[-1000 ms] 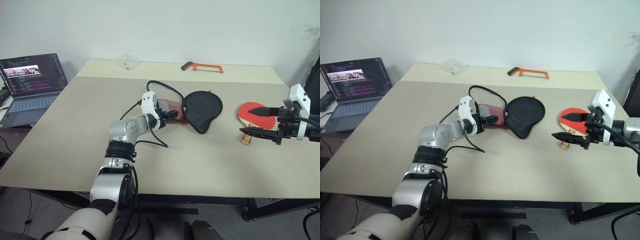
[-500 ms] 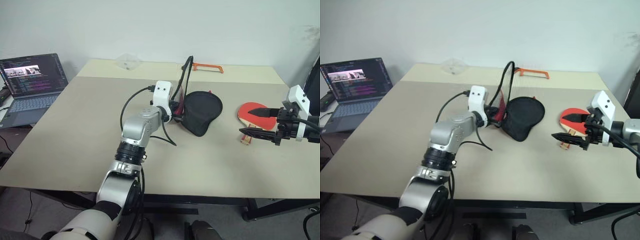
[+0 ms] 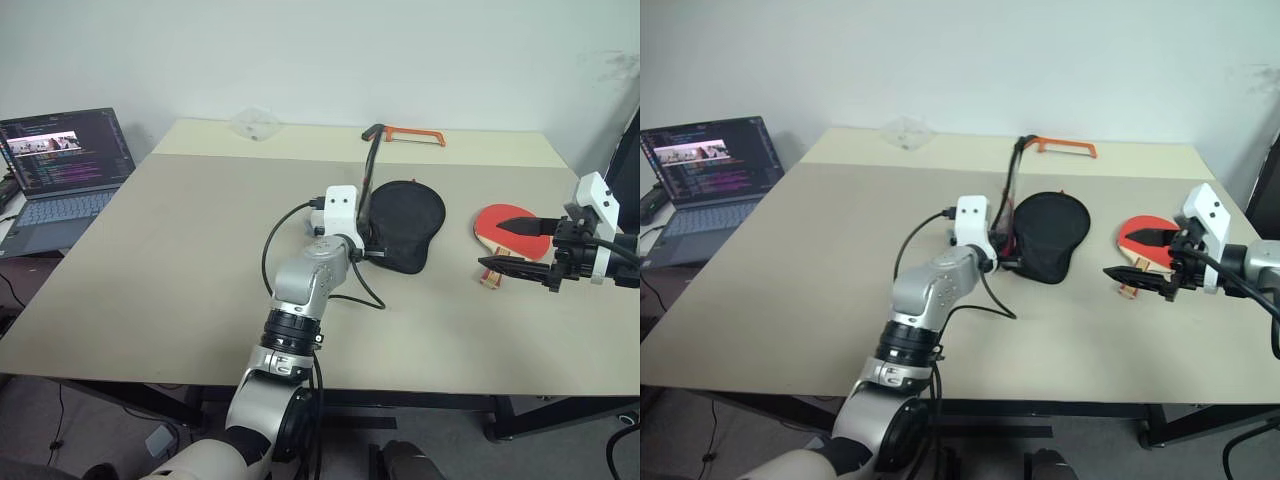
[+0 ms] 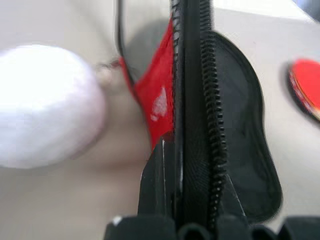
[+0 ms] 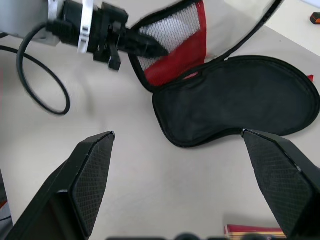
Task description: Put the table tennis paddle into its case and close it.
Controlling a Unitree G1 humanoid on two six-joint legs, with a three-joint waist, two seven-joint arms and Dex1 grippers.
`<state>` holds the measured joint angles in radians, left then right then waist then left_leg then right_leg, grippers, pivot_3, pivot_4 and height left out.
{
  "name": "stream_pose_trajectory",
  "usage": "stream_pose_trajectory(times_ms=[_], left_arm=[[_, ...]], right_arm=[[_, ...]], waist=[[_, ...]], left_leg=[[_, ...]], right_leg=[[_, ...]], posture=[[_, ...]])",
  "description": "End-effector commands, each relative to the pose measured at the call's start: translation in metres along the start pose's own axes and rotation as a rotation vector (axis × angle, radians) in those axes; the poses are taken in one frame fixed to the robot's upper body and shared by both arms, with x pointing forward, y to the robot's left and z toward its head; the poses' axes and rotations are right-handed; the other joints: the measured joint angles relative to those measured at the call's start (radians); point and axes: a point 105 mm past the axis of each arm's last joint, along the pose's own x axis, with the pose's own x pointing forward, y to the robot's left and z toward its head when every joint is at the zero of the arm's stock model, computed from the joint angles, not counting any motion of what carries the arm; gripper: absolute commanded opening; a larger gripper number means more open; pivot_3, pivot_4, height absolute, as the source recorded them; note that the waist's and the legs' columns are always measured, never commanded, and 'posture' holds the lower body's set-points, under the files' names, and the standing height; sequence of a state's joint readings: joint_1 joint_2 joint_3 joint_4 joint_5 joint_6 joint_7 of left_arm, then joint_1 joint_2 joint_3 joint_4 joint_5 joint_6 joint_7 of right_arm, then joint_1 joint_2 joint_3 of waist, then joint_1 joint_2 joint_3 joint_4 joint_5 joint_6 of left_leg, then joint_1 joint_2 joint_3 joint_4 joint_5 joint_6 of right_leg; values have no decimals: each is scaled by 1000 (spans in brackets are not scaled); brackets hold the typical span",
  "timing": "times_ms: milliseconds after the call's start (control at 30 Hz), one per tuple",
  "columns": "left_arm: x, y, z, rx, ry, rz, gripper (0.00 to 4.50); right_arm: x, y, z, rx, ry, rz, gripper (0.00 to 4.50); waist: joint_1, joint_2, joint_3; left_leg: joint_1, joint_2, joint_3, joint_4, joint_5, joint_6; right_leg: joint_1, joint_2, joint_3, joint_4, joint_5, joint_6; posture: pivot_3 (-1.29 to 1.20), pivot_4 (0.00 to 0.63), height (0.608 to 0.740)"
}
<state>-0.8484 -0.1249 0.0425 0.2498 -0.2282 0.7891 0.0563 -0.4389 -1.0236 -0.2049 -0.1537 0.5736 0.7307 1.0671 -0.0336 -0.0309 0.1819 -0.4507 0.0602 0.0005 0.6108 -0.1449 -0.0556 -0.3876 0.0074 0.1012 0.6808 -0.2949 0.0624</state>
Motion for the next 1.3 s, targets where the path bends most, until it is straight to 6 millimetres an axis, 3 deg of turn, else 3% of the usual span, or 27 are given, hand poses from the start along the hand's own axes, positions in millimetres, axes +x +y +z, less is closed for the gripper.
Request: stream_pose_trajectory(times_ms=[33,467,1067,1167,1300], left_arm=[[4,-36,18,-85,-71,-84,28],[17,-114,3,-234,-1,-357,28],[16,-175,25,-464,-19,-574,28],[17,-178,12,-398,14,-564,28],[20,-166,-22,-330,104,-502,28]], right_arm=[[-6,2,12,-42,-35,-5,4500],[-6,4,14,-49,-34,1,4500],[-4,5,14,-48,-30,2,4500],[-6,5,14,-48,-25,0,4500],[-6,5,14,-45,-24,2,4500]], waist=[[2,0,0],[2,0,0],[2,0,0],[2,0,0],[2,0,0]], left_leg=[[0,0,0,0,0,0],[0,-1,0,0,0,0],[-1,-1,0,0,0,0],[-1,-1,0,-1,0,0],[-1,-1,0,-1,0,0]], right_leg=[[0,0,0,0,0,0],[1,0,0,0,-1,2],[0,0,0,-1,-1,2],[0,0,0,-1,-1,2],[0,0,0,-1,-1,2]], posture=[[0,150,740],[0,150,740],[0,150,740],[0,150,740],[0,150,740]])
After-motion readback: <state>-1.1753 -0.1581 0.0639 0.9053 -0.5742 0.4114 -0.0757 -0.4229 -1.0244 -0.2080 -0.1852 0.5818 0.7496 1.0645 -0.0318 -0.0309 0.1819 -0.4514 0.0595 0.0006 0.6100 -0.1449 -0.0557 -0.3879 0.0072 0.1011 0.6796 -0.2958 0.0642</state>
